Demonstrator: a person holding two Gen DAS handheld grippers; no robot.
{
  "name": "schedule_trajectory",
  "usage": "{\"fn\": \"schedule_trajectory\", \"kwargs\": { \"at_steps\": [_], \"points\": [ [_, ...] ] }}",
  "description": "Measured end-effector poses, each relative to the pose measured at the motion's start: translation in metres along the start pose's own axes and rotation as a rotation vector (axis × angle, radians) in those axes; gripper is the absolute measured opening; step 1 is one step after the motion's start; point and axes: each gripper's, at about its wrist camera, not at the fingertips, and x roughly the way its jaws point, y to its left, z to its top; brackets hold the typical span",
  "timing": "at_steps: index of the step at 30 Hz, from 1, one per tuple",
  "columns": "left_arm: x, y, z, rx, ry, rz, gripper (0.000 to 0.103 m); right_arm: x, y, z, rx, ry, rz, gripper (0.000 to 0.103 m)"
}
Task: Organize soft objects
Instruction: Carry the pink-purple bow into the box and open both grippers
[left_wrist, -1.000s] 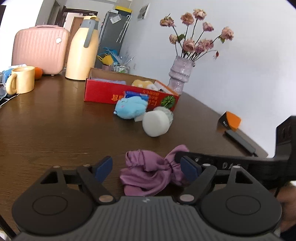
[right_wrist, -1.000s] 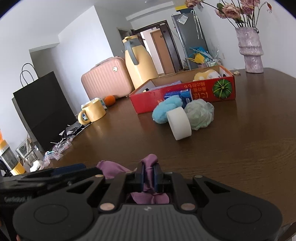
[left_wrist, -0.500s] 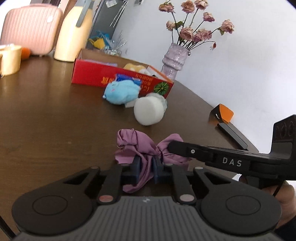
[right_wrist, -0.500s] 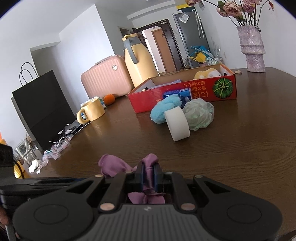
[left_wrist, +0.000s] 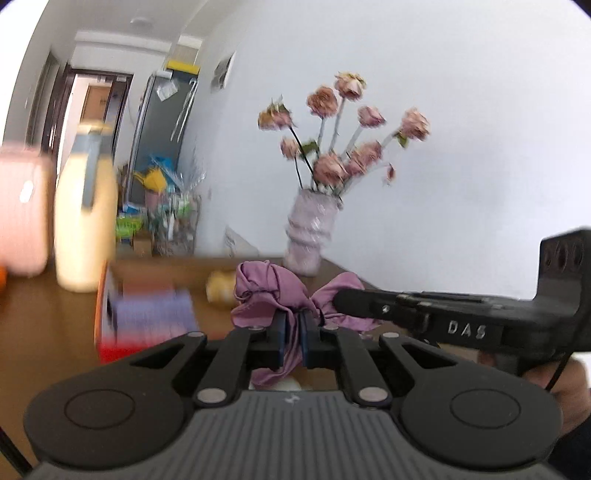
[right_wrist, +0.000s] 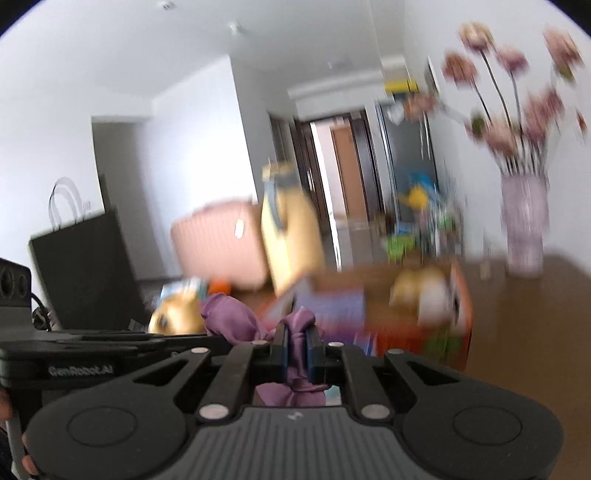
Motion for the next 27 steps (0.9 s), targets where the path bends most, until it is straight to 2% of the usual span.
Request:
{"fn": "schedule_trajectory", "kwargs": {
  "at_steps": [3, 6, 8, 12, 14, 18, 22, 24, 27],
  "points": [
    [0.066, 0.028, 0.032, -0.044, 0.079, 0.012, 0.008, 0.045, -0.029, 0.048, 0.016, 0.020, -0.008, 0.009],
    [0.135, 0.067, 0.034, -0.167, 0.238, 0.030, 0.008, 0.108, -0.063, 0.071, 0.056, 0.108, -0.034, 0.009],
    [0.173, 0.085, 0.023, -0.189, 0.303, 0.078, 0.008, 0.151, -0.086, 0.071, 0.098, 0.194, -0.039, 0.009],
    [0.210, 0.094, -0.002, -0.126, 0.409, 0.142, 0.011, 0.223, -0.122, 0.044, 0.166, 0.342, -0.067, 0.009],
    [0.215, 0.093, -0.011, -0.075, 0.429, 0.156, 0.012, 0.244, -0.130, 0.026, 0.185, 0.400, -0.072, 0.010],
    [0.212, 0.096, -0.015, -0.074, 0.417, 0.175, 0.037, 0.257, -0.124, 0.001, 0.121, 0.460, -0.078, 0.019],
    [0.191, 0.097, 0.002, -0.085, 0.376, 0.203, 0.044, 0.247, -0.117, 0.011, 0.092, 0.434, -0.091, 0.038],
    [0.175, 0.092, 0.014, -0.071, 0.353, 0.240, 0.053, 0.234, -0.113, 0.024, 0.085, 0.400, -0.095, 0.038],
    [0.144, 0.082, 0.033, -0.054, 0.307, 0.313, 0.059, 0.203, -0.102, 0.049, 0.041, 0.344, -0.121, 0.042]
  ]
}}
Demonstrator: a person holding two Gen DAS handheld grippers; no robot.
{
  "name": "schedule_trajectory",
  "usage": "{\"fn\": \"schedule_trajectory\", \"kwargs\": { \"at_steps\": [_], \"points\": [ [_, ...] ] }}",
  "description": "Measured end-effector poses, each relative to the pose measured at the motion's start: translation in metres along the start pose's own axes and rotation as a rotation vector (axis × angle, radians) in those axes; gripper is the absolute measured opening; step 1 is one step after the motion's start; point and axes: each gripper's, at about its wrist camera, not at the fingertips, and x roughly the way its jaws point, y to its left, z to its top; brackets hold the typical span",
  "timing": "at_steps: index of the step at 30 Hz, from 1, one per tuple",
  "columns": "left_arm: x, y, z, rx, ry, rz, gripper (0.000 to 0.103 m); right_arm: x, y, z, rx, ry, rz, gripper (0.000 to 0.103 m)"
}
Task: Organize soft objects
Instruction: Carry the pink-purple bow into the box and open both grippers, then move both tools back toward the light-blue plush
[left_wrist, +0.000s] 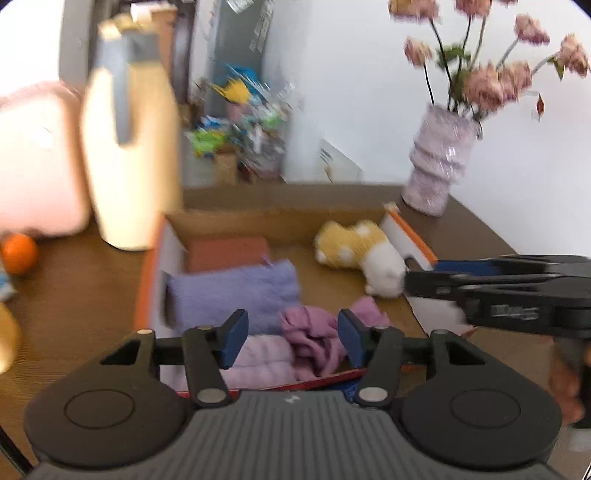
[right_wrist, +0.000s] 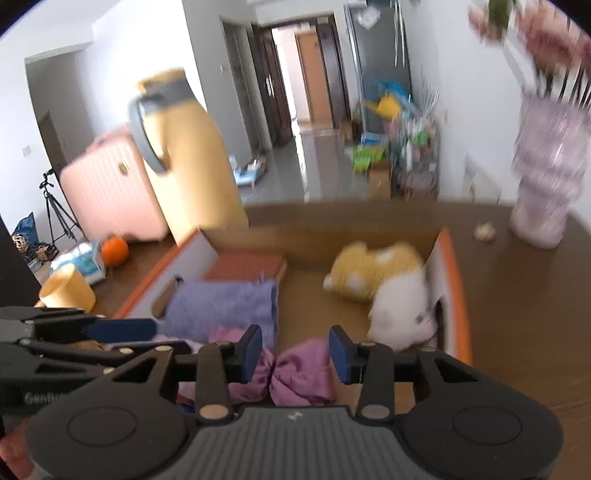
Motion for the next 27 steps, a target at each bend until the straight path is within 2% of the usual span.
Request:
{"fn": "schedule_trajectory", "kwargs": {
  "at_steps": [3, 4, 6, 7, 8, 9, 10, 12, 14, 22, 27],
  "points": [
    [-0.043, -0.003, 0.003, 0.002, -0.083, 0.056, 0.069, -0.046, 0.013, 0.008, -0.038, -0.077, -0.024, 0.056],
    [-0.059, -0.004, 0.003, 0.007, -0.126, 0.082, 0.079, -0.062, 0.017, 0.009, -0.050, -0.104, -0.033, 0.060],
    [-0.091, -0.011, -0.002, 0.025, -0.246, 0.146, 0.093, -0.092, 0.024, 0.013, -0.070, -0.166, -0.065, 0.076],
    [-0.106, -0.015, -0.008, 0.040, -0.322, 0.176, 0.101, -0.108, 0.026, 0.012, -0.079, -0.212, -0.085, 0.086],
    [-0.119, -0.017, -0.013, 0.051, -0.384, 0.199, 0.103, -0.124, 0.031, 0.008, -0.092, -0.279, -0.107, 0.094],
    [-0.133, -0.020, -0.022, 0.062, -0.453, 0.224, 0.103, -0.141, 0.035, 0.001, -0.112, -0.367, -0.129, 0.097],
    [-0.142, -0.022, -0.029, 0.069, -0.487, 0.239, 0.103, -0.155, 0.040, -0.007, -0.133, -0.442, -0.150, 0.100],
    [-0.156, -0.025, -0.039, 0.074, -0.502, 0.241, 0.103, -0.176, 0.048, -0.024, -0.171, -0.558, -0.186, 0.103],
    [-0.166, -0.026, -0.049, 0.061, -0.502, 0.243, 0.103, -0.188, 0.054, -0.037, -0.186, -0.608, -0.196, 0.103],
    [-0.197, -0.027, -0.078, 0.028, -0.539, 0.242, 0.103, -0.215, 0.061, -0.064, -0.165, -0.644, -0.184, 0.103],
    [-0.218, -0.030, -0.125, 0.022, -0.554, 0.248, 0.103, -0.233, 0.075, -0.106, -0.168, -0.665, -0.177, 0.103]
  ]
}}
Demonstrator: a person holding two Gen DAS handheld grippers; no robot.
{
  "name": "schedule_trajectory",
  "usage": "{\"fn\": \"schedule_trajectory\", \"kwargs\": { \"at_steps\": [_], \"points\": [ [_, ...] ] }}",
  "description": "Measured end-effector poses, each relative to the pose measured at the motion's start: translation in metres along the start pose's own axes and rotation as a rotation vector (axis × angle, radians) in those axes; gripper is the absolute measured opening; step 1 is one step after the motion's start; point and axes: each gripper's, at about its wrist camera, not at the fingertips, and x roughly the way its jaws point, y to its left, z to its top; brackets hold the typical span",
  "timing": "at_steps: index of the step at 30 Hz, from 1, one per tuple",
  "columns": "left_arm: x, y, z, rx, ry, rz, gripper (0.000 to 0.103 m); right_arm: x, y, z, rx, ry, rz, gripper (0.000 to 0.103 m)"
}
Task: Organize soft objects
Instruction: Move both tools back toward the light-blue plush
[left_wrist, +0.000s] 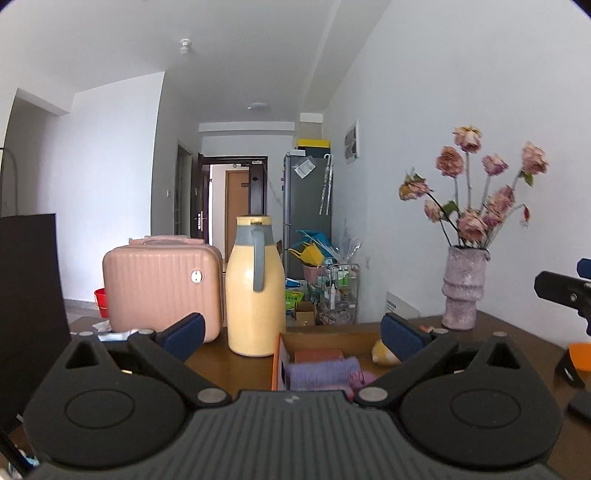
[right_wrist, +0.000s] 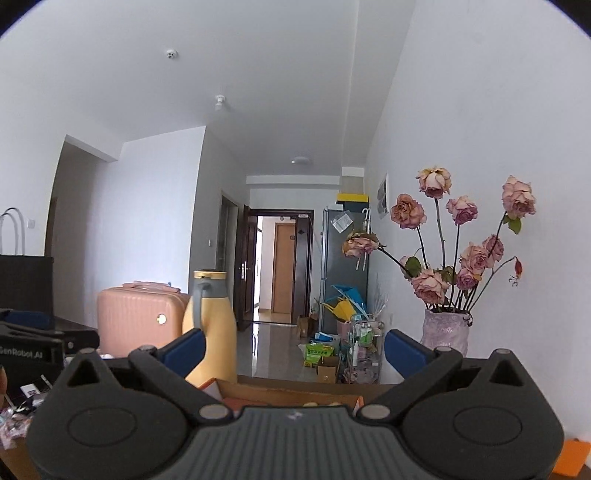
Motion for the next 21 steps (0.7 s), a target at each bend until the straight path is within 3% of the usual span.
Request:
{"fn": "schedule_trajectory", "kwargs": {
  "at_steps": [5, 8, 12, 16, 21],
  "points": [
    [-0.049, 0.012, -0.051, -0.052, 0.083, -0.061, 0.103, -0.053, 0.013, -0.033, 0.025, 0.017, 0.033, 0.103],
    [-0.082, 0.025, -0.081, -0.068, 0.084, -0.085, 0.103, -0.094, 0.023, -0.058, 0.022, 0.038, 0.057, 0.103],
    [-0.101, 0.041, -0.101, -0.032, 0.120, -0.044, 0.103, -0.140, 0.037, -0.094, 0.010, 0.085, 0.039, 0.103],
    [-0.097, 0.050, -0.097, -0.050, 0.109, -0.016, 0.103, -0.147, 0.044, -0.113, 0.050, 0.179, 0.065, 0.103],
    [-0.076, 0.047, -0.100, -0.077, 0.134, -0.018, 0.103, -0.135, 0.042, -0.116, 0.081, 0.185, 0.042, 0.101]
  ]
}}
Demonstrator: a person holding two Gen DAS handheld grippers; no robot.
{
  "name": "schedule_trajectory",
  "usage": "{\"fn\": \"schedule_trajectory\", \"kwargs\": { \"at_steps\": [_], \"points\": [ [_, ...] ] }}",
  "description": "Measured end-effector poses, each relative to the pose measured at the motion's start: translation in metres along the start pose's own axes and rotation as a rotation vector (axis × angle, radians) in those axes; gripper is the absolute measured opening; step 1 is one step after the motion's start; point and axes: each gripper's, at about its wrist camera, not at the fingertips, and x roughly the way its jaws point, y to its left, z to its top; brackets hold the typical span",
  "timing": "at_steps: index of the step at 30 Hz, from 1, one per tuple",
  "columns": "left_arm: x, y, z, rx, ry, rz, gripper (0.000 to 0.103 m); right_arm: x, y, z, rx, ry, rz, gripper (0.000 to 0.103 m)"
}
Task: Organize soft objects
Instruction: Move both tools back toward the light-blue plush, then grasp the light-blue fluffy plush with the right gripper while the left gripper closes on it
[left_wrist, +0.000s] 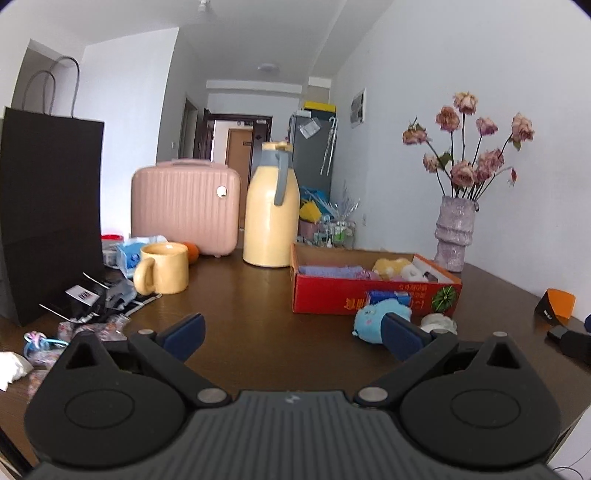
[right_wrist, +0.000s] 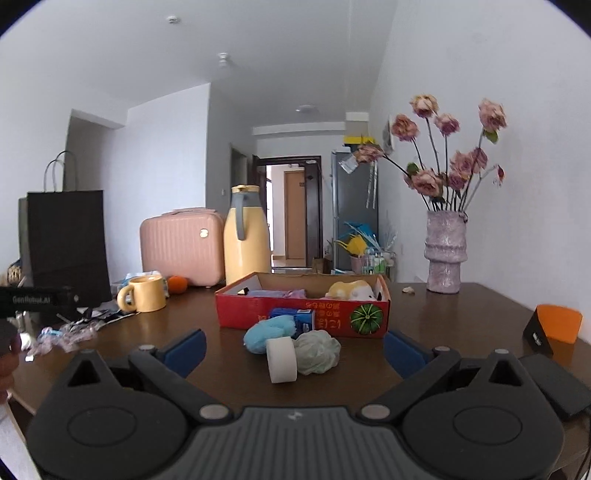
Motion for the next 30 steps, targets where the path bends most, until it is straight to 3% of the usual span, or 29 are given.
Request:
{"fn": "schedule_trajectory", "kwargs": {
  "at_steps": [3, 5, 7, 9, 11, 14, 18, 22, 26, 28, 30],
  "points": [
    [0.025, -0.003, -0.002, -0.021, 0.035, 0.016, 0.103, 0.017, -0.004, 0.000, 0.049, 0.076, 0.057, 0.080],
    [0.042, -0.004, 0.000, -0.035, 0.054, -0.001, 0.103, 0.037, -0.009, 0.000, 0.076, 0.141, 0.085, 0.052],
    [0.069, -0.008, 0.005, -0.055, 0.088, -0.042, 0.103, 0.058, -0.014, 0.003, 0.108, 0.187, 0.085, 0.042],
    [0.098, -0.014, 0.009, -0.061, 0.114, -0.095, 0.103, 0.082, -0.019, 0.009, 0.127, 0.199, 0.096, 0.043],
    [0.135, -0.020, 0.012, -0.037, 0.142, -0.196, 0.103, 0.108, -0.022, 0.017, 0.120, 0.203, 0.109, 0.044],
    [0.196, -0.025, 0.017, -0.050, 0.239, -0.306, 0.101, 0.163, -0.029, 0.032, 0.124, 0.218, 0.123, 0.044],
    [0.257, -0.022, 0.011, -0.153, 0.388, -0.378, 0.081, 0.242, -0.039, 0.041, 0.167, 0.323, 0.208, 0.043],
    [0.274, -0.016, -0.005, -0.219, 0.472, -0.414, 0.077, 0.292, -0.042, 0.033, 0.198, 0.412, 0.227, 0.040],
    [0.274, -0.016, -0.008, -0.255, 0.481, -0.462, 0.076, 0.313, -0.040, 0.019, 0.203, 0.434, 0.253, 0.029],
    [0.273, -0.016, -0.008, -0.256, 0.487, -0.470, 0.060, 0.317, -0.043, 0.012, 0.251, 0.417, 0.284, 0.027],
    [0.273, -0.016, -0.008, -0.279, 0.502, -0.491, 0.056, 0.315, -0.041, 0.011, 0.240, 0.406, 0.291, 0.025]
  ]
}}
